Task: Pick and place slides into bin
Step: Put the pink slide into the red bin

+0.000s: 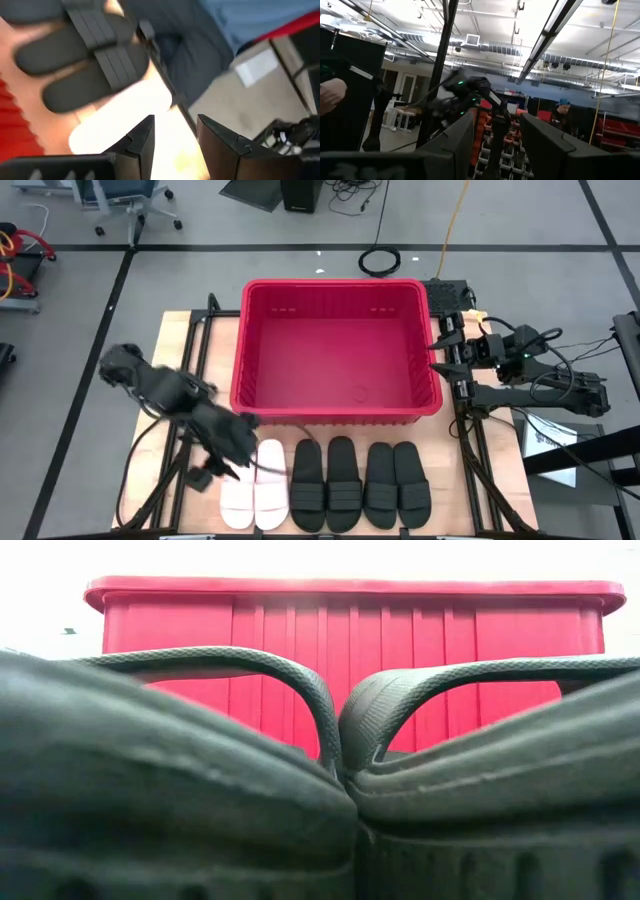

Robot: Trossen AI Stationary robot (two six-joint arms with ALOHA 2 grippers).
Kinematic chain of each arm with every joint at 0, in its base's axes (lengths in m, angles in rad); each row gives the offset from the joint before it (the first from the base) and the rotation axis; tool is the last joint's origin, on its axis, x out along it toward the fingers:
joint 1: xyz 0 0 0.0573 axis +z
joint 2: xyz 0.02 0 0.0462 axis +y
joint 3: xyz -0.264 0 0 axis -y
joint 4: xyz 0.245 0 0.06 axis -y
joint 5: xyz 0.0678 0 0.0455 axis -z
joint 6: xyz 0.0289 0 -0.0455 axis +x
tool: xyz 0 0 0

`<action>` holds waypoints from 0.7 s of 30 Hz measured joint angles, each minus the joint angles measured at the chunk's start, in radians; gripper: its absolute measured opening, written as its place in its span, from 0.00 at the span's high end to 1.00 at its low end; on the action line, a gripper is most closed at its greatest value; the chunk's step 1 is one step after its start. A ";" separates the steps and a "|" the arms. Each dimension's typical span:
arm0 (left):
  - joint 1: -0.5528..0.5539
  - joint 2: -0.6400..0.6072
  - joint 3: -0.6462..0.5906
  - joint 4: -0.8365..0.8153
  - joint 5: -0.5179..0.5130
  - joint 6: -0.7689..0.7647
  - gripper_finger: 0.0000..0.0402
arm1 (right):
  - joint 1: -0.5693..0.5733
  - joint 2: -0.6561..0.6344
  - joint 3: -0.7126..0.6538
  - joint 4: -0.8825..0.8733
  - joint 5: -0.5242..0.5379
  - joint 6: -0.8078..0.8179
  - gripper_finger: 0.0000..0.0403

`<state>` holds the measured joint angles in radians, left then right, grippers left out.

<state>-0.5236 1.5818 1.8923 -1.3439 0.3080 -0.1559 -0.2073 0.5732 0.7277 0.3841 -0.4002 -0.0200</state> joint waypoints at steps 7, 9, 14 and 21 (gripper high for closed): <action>-0.041 0.148 -0.001 -0.107 -0.006 -0.064 0.65 | 0.000 0.005 0.000 -0.034 -0.041 0.014 0.63; -0.047 0.172 -0.016 -0.105 -0.005 -0.084 0.65 | 0.000 0.010 0.000 -0.035 -0.050 0.015 0.63; -0.050 0.168 -0.119 -0.071 -0.003 -0.116 0.65 | 0.015 0.014 0.000 -0.046 -0.049 0.010 0.63; -0.045 0.040 -0.388 0.158 0.019 -0.224 0.65 | 0.069 0.037 0.000 -0.051 -0.048 -0.008 0.63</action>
<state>-0.5686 1.6214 1.5046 -1.1859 0.3272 -0.3798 -0.1381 0.6103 0.7277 0.3328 -0.4486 -0.0277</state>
